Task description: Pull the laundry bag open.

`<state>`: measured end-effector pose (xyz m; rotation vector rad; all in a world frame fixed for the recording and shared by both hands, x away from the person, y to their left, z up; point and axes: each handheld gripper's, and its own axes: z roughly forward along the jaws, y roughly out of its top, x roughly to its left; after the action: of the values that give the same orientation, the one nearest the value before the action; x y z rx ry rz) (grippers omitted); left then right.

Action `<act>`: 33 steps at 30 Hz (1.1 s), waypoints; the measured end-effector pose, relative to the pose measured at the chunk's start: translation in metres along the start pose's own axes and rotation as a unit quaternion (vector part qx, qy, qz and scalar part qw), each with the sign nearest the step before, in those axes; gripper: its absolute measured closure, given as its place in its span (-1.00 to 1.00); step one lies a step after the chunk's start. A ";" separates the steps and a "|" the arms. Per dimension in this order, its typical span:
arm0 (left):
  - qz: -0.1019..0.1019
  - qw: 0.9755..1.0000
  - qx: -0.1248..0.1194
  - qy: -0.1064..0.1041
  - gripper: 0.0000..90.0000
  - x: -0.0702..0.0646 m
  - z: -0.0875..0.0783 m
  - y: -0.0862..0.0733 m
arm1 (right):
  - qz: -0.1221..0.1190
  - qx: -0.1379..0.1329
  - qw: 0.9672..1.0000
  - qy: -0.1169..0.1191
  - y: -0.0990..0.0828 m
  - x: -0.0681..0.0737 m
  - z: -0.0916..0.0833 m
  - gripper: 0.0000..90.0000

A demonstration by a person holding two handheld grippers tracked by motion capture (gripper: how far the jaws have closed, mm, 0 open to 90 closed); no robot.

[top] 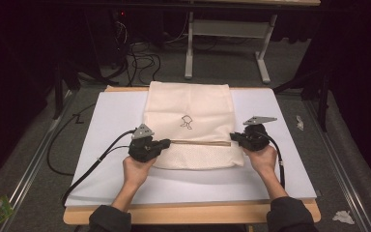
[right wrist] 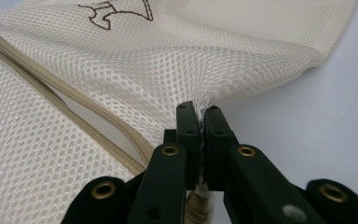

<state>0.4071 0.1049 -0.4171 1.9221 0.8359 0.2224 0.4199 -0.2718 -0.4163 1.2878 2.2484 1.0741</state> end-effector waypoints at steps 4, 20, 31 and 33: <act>0.001 1.000 0.000 0.000 0.94 0.000 -0.001 0.000 | -0.002 -0.003 1.000 0.000 0.000 0.000 0.000 0.98; -0.001 1.000 -0.003 0.010 0.94 0.006 -0.009 -0.001 | -0.002 -0.004 1.000 0.000 0.000 -0.002 -0.001 0.98; -0.003 1.000 -0.007 0.017 0.94 0.010 -0.015 -0.002 | 0.002 -0.002 1.000 -0.004 -0.001 -0.004 -0.001 0.98; -0.005 1.000 -0.008 0.019 0.94 0.011 -0.017 -0.002 | 0.001 -0.002 1.000 -0.004 -0.001 -0.004 -0.002 0.97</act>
<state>0.4061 0.1246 -0.4130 1.9041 0.8670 0.2603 0.4202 -0.2761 -0.4157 1.2904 2.2374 1.0715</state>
